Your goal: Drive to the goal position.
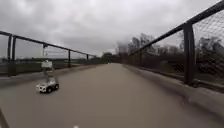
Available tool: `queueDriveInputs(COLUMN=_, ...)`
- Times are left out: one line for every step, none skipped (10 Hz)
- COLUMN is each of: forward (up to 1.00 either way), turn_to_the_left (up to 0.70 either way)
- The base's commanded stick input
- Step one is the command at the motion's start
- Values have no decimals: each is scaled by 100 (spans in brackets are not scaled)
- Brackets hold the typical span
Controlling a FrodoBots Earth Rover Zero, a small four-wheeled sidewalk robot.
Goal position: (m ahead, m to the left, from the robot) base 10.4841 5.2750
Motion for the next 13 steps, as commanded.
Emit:
queueDriveInputs(forward=100, turn_to_the_left=-21)
queueDriveInputs(forward=100, turn_to_the_left=4)
queueDriveInputs(forward=100, turn_to_the_left=0)
queueDriveInputs(forward=100, turn_to_the_left=0)
queueDriveInputs(forward=100, turn_to_the_left=0)
queueDriveInputs(forward=100, turn_to_the_left=0)
queueDriveInputs(forward=100, turn_to_the_left=0)
queueDriveInputs(forward=100, turn_to_the_left=0)
queueDriveInputs(forward=100, turn_to_the_left=0)
queueDriveInputs(forward=100, turn_to_the_left=0)
queueDriveInputs(forward=100, turn_to_the_left=0)
queueDriveInputs(forward=100, turn_to_the_left=0)
queueDriveInputs(forward=100, turn_to_the_left=0)
